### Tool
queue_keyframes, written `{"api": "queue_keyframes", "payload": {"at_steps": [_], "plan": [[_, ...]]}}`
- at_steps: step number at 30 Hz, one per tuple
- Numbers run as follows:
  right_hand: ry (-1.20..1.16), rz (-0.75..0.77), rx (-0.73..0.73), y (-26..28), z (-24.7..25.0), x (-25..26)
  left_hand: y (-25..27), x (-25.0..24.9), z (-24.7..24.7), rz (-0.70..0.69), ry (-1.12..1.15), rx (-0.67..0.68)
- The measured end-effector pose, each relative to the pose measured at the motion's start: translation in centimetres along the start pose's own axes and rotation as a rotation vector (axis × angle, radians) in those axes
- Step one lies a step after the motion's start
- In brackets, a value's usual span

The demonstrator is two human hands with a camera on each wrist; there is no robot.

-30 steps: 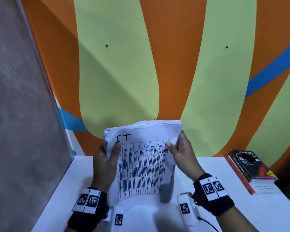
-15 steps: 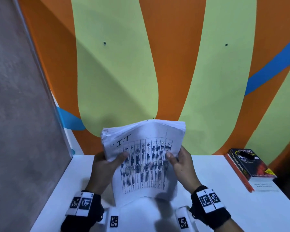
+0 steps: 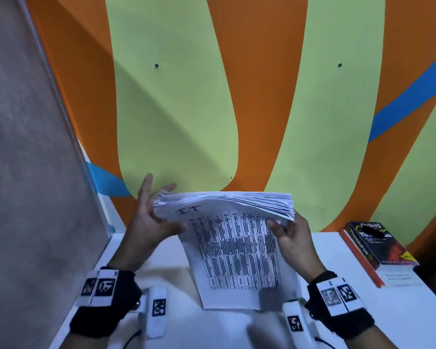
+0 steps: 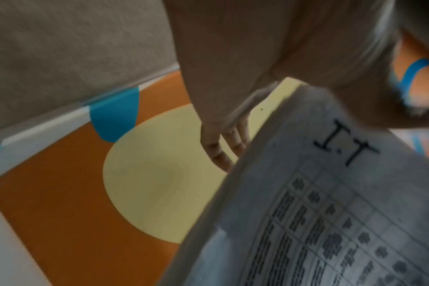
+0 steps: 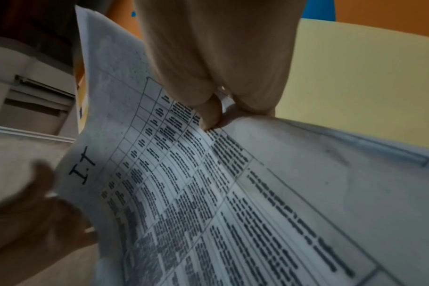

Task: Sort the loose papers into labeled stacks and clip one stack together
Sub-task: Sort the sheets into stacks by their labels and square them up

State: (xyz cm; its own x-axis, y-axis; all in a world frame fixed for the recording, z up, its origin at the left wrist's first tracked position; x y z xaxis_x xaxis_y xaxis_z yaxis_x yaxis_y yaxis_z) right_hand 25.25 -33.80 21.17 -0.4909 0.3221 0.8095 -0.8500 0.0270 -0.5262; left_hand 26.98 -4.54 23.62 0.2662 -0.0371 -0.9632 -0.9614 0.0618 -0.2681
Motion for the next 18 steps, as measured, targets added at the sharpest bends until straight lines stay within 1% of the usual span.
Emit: {"api": "queue_keyframes", "payload": {"at_steps": [1,2,4,6,8,9,10,12,13,14,15,17,18], "plan": [[0.006,0.017,0.033,-0.2,-0.3,0.7,-0.2,-0.1,-0.7,0.006,-0.025,0.005],[0.014,0.027,0.060,-0.4,-0.4,1.3,-0.5,-0.9,-0.9,-0.020,-0.041,-0.007],[0.015,0.024,0.056,-0.7,0.8,1.7,-1.3,-2.6,-0.7,-0.090,-0.005,-0.052],[0.034,0.022,0.049,-1.7,2.2,2.1,-1.7,-3.7,1.6,-0.122,0.103,-0.160],[0.108,0.049,0.076,-3.2,3.1,2.9,-0.8,-5.4,4.7,-0.204,0.050,-0.290],[0.175,0.070,0.110,-3.9,3.3,3.6,-0.4,-6.5,4.6,-0.254,-0.056,-0.268],[0.249,0.093,0.150,-4.4,3.1,4.3,-0.1,-7.6,3.3,-0.275,-0.214,-0.198],[0.403,0.147,0.229,-5.2,1.8,6.0,-0.4,-7.9,-1.3,-0.235,-0.534,0.004],[0.448,0.167,0.268,-5.1,1.0,6.6,-0.4,-7.1,-3.4,-0.209,-0.604,0.067],[0.468,0.193,0.304,-5.1,0.0,7.2,-0.5,-6.6,-5.0,-0.204,-0.628,0.112],[0.481,0.219,0.326,-5.0,-0.9,7.8,-0.5,-6.3,-6.3,-0.224,-0.612,0.125],[0.484,0.218,0.347,-4.7,-1.8,8.2,-0.6,-5.6,-6.5,-0.259,-0.546,0.079],[0.475,0.206,0.334,-4.6,-1.6,8.1,-0.6,-5.4,-6.1,-0.273,-0.509,0.050]]}}
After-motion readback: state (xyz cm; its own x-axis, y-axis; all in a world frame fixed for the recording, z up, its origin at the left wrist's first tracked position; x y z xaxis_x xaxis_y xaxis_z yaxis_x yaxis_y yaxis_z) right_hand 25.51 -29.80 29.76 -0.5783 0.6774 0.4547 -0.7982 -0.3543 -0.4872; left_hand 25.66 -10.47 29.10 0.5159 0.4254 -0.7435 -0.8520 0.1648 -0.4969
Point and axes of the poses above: each hand's wrist, its own y-axis away from the middle knuckle, its own z-axis out of the back of the hand, x = y × z, the point moved 10 cm from there along -y, towards the middle knuckle, and after that the axes turned 7 degrees about z, right-handed, at the moved point
